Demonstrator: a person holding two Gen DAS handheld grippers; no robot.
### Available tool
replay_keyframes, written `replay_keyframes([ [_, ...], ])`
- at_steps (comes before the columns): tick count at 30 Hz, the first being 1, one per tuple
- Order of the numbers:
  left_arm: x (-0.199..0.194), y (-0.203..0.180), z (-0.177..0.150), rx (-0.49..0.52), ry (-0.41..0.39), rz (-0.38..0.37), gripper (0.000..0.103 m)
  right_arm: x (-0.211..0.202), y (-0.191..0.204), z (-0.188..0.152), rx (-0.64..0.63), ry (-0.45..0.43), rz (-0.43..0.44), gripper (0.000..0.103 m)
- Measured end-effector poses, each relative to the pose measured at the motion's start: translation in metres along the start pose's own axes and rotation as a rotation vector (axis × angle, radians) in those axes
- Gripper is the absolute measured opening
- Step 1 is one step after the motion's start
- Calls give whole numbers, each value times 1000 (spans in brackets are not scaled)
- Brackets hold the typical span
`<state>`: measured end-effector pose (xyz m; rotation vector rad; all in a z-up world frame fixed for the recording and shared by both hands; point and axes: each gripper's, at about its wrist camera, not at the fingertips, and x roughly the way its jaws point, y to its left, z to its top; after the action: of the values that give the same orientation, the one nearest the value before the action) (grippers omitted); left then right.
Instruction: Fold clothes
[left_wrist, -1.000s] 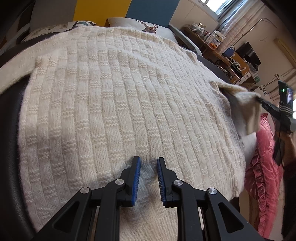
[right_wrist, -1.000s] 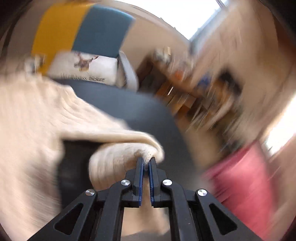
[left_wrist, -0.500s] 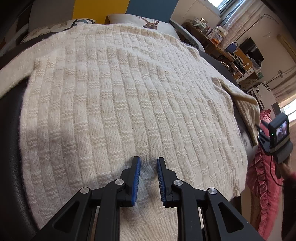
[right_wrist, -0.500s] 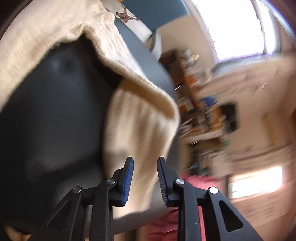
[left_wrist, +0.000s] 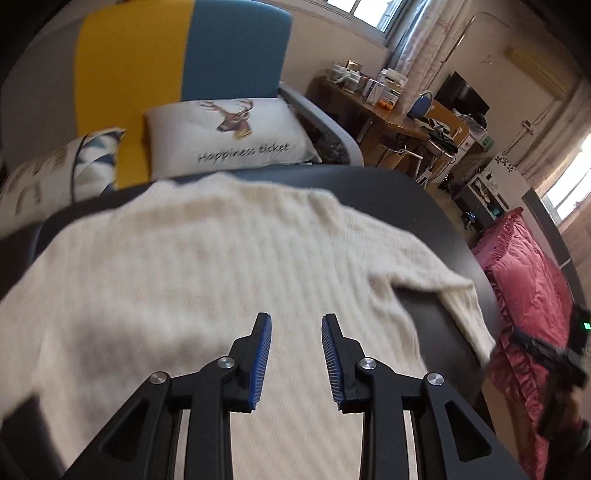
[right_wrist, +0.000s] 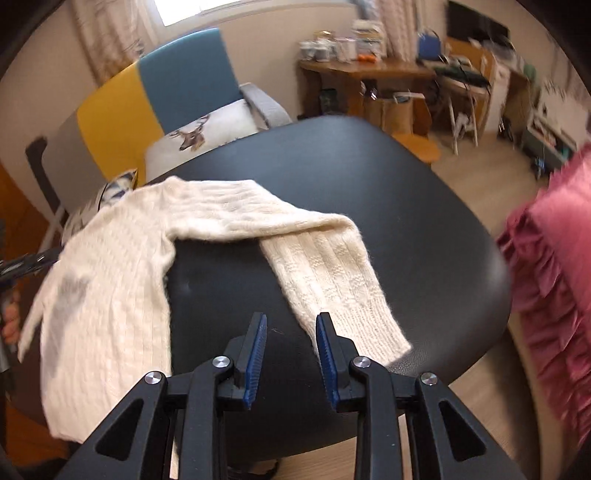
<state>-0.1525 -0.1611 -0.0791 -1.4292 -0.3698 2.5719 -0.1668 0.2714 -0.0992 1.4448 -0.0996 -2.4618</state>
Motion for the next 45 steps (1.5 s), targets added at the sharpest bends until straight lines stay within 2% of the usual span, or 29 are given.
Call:
replay_keyframes([
  [1,16,-4,10,11,14,1,29,4,-1,-1,17,6,1,27],
  [5,84,-24,41,72,89,19,29,14,-17,1,-60,25,-141,30],
  [9,146,-38,58,121,183,18,29,46,-41,19,-72,122,-81,36],
  [12,168,-44,64,149,215,-10,29,66,-61,31,-37,160,-23,41],
  [15,176,-46,67,195,245,-23,29,87,-71,40,-27,211,82,46],
  [20,181,-50,74,252,279,-32,29,104,-55,44,-126,251,38,49],
  [22,180,-54,74,264,274,-13,29,111,-48,45,-168,265,15,34],
  [23,180,-56,74,267,268,0,29,114,-45,46,-189,273,3,13],
  [24,180,-59,74,271,262,14,29,114,-36,46,-221,276,-26,6],
  [29,170,-69,80,314,239,78,30,103,-4,28,-474,214,-309,4],
  [33,163,-67,89,287,249,76,31,91,16,12,-676,143,-539,4],
  [40,162,-66,84,259,233,72,33,72,51,-16,-1024,6,-944,4],
  [43,162,-67,82,263,229,74,34,92,33,-45,-996,70,-915,7],
  [44,162,-66,82,260,231,71,34,93,28,-50,-960,104,-873,21],
  [45,161,-64,82,244,235,61,34,93,23,-54,-920,136,-823,24],
])
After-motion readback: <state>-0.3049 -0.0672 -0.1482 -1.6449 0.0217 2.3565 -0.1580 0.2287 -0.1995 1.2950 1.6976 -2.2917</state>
